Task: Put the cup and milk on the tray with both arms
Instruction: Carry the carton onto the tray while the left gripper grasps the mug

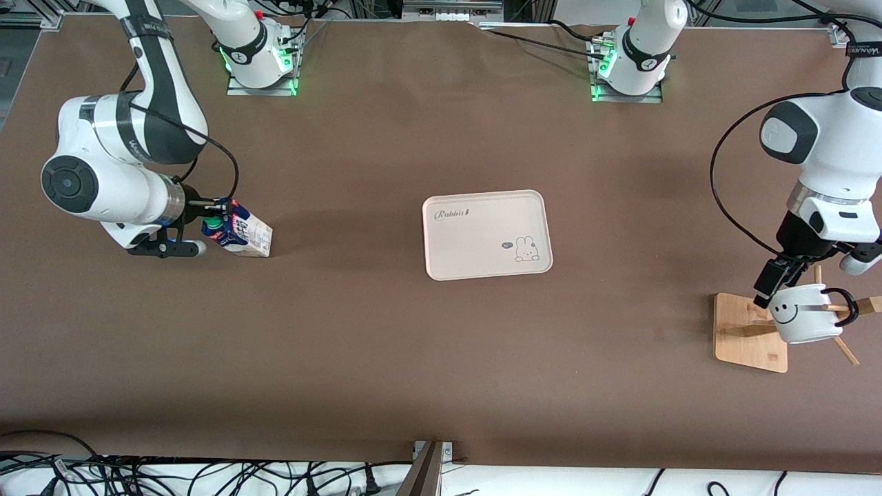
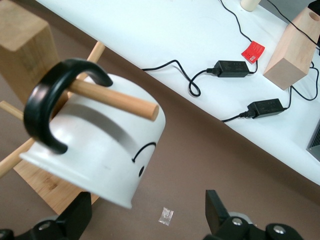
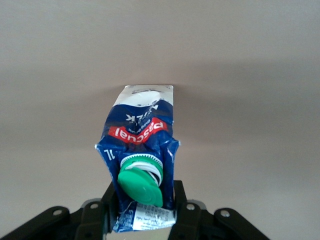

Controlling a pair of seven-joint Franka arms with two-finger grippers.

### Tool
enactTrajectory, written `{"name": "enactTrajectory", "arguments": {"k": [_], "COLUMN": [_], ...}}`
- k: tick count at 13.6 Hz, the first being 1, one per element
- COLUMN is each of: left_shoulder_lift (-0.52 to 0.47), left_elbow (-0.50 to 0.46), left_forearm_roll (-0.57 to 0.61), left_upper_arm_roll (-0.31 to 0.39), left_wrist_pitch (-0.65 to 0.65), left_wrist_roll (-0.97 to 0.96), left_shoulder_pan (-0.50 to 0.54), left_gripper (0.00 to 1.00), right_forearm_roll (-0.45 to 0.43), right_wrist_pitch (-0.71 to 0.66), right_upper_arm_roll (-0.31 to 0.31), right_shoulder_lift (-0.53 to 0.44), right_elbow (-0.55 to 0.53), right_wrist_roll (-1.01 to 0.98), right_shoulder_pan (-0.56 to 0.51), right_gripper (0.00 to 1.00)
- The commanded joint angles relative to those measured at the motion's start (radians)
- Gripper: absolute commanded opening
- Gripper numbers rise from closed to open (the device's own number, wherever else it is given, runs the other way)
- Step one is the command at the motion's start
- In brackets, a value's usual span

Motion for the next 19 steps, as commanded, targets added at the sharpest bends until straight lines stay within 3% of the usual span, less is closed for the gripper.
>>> {"name": "enactTrajectory", "arguments": {"k": [1, 2, 3, 7, 8, 12, 15, 19], "left_shoulder_lift": [0.032, 0.033, 0.032, 0.030, 0.028, 0.028, 0.027, 0.027], "left_elbow": [0.048, 0.048, 0.049, 0.049, 0.049, 0.048, 0.046, 0.046], "left_forearm_roll": [-0.028, -0.028, -0.028, -0.025, -0.025, -0.025, -0.025, -0.025], "left_upper_arm_roll": [-0.009, -0.009, -0.009, -0.009, -0.009, -0.009, -0.007, -0.009], "left_wrist_pitch": [0.007, 0.008, 0.007, 0.007, 0.005, 0.005, 0.005, 0.005], "left_wrist_roll": [0.010, 0.010, 0.010, 0.012, 0.012, 0.013, 0.012, 0.010], "left_shoulder_pan": [0.006, 0.006, 0.006, 0.004, 0.004, 0.004, 0.006, 0.006], "left_gripper": [0.76, 0.57, 0.44, 0.32, 0.27, 0.24, 0.08, 0.00], "right_forearm_roll": [0.058, 0.065, 0.066, 0.152, 0.151, 0.135, 0.117, 0.066], "right_wrist_pitch": [-0.090, -0.090, -0.088, -0.069, -0.047, 0.132, 0.151, 0.184], "right_upper_arm_roll": [0.058, 0.070, 0.081, 0.084, 0.084, 0.081, 0.079, 0.079], "right_shoulder_lift": [0.009, 0.017, 0.026, 0.141, 0.173, 0.267, 0.322, 0.358], "right_elbow": [0.107, 0.127, 0.151, 0.314, 0.352, 0.401, 0.458, 0.463], "right_wrist_roll": [0.108, 0.142, 0.180, 0.346, 0.377, 0.539, 0.556, 0.583], "right_shoulder_pan": [0.040, 0.066, 0.107, 0.294, 0.342, 0.493, 0.530, 0.573], "right_gripper": [0.46, 0.46, 0.46, 0.46, 0.46, 0.46, 0.46, 0.46]}}
